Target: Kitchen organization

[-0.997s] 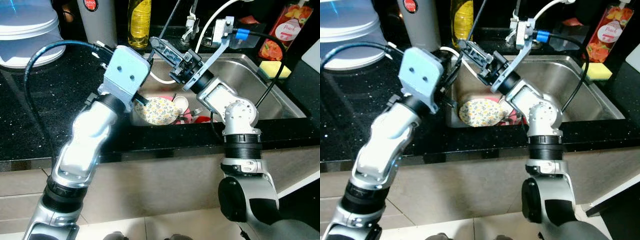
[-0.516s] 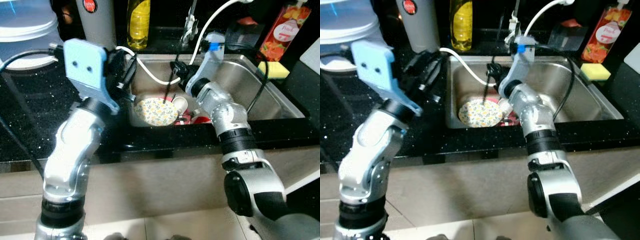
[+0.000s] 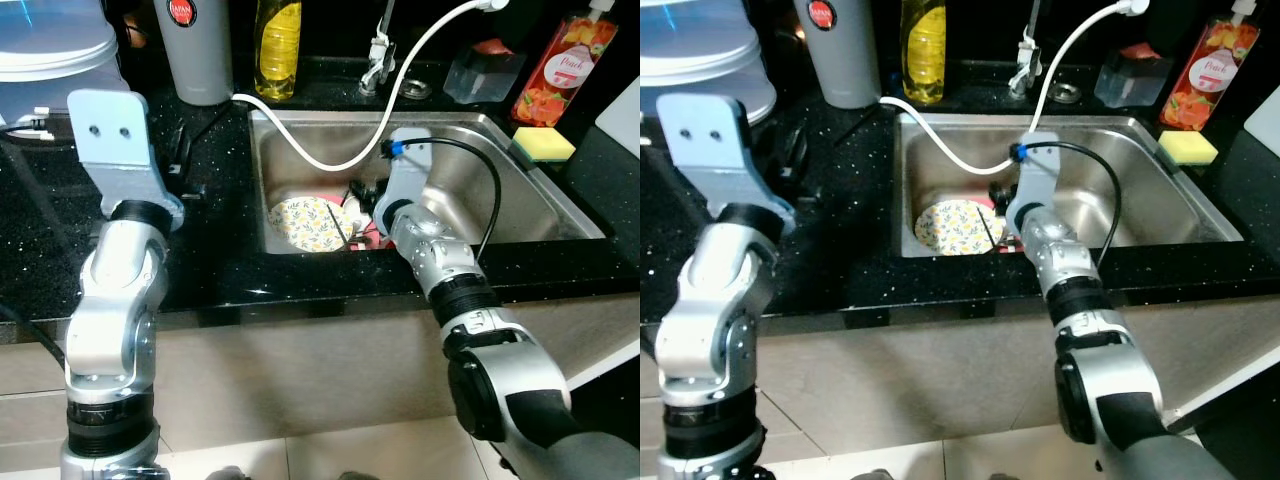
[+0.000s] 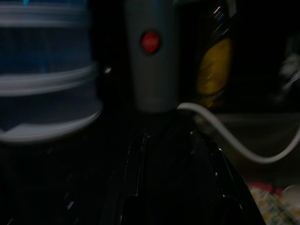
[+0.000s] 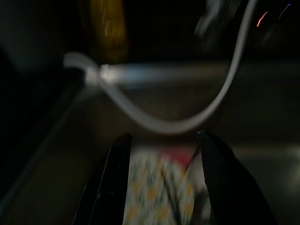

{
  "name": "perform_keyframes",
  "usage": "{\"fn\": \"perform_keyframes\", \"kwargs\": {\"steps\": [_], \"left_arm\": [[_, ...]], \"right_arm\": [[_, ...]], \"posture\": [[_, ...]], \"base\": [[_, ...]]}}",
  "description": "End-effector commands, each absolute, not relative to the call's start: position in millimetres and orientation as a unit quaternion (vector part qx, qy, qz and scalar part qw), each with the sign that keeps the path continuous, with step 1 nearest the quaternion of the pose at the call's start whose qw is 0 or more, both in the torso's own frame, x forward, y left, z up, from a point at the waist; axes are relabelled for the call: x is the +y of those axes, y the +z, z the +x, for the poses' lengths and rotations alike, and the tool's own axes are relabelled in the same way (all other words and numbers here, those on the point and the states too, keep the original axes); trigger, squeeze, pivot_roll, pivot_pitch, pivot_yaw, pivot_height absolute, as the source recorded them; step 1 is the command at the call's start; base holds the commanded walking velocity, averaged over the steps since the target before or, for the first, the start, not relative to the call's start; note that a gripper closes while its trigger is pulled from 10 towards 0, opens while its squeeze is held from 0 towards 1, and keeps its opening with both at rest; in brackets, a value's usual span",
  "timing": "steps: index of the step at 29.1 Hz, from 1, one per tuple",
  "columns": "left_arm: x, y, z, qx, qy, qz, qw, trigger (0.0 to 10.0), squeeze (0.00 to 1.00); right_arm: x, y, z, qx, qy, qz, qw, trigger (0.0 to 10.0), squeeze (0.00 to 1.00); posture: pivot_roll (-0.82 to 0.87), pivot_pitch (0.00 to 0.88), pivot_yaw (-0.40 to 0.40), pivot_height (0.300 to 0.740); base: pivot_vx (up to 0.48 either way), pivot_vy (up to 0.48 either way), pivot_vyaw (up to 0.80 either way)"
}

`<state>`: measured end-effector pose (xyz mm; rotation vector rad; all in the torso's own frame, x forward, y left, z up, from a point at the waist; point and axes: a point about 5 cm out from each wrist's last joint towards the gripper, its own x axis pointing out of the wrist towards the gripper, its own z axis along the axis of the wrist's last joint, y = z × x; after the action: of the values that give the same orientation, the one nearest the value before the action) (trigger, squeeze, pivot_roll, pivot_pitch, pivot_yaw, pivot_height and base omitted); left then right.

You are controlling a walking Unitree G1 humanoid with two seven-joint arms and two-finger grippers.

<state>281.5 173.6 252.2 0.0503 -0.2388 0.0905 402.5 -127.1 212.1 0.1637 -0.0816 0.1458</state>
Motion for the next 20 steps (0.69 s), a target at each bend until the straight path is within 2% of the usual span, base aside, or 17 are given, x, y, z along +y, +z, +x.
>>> {"fn": "perform_keyframes", "kwargs": {"steps": [1,7,14,20], "left_arm": [[172.6,241.4,281.0,-0.088,0.057,0.026,0.994,10.0,0.0],[181.3,220.0,286.7,-0.023,0.083,0.054,0.995,10.0,0.0],[193.8,221.0,288.1,-0.035,0.094,0.136,0.986,10.0,0.0],[206.1,222.7,286.7,-0.034,0.121,0.122,0.985,10.0,0.0]], "right_arm": [[-133.2,223.9,399.6,-0.09,0.047,0.092,0.991,10.0,0.0],[-131.1,233.4,385.0,-0.145,0.031,0.077,0.986,10.0,0.0],[-123.6,247.4,374.0,-0.198,0.044,0.071,0.977,10.0,0.0],[-122.9,251.0,377.7,-0.2,0.038,0.07,0.977,10.0,0.0]], "posture": [[0.13,0.012,-0.049,0.74],[0.06,0.014,0.002,0.74],[0.04,0.004,0.028,0.74],[0.05,0.0,0.022,0.74]], "base": [[0.0,0.0,0.0],[0.0,0.0,0.0],[0.0,0.0,0.0],[0.0,0.0,0.0]]}}
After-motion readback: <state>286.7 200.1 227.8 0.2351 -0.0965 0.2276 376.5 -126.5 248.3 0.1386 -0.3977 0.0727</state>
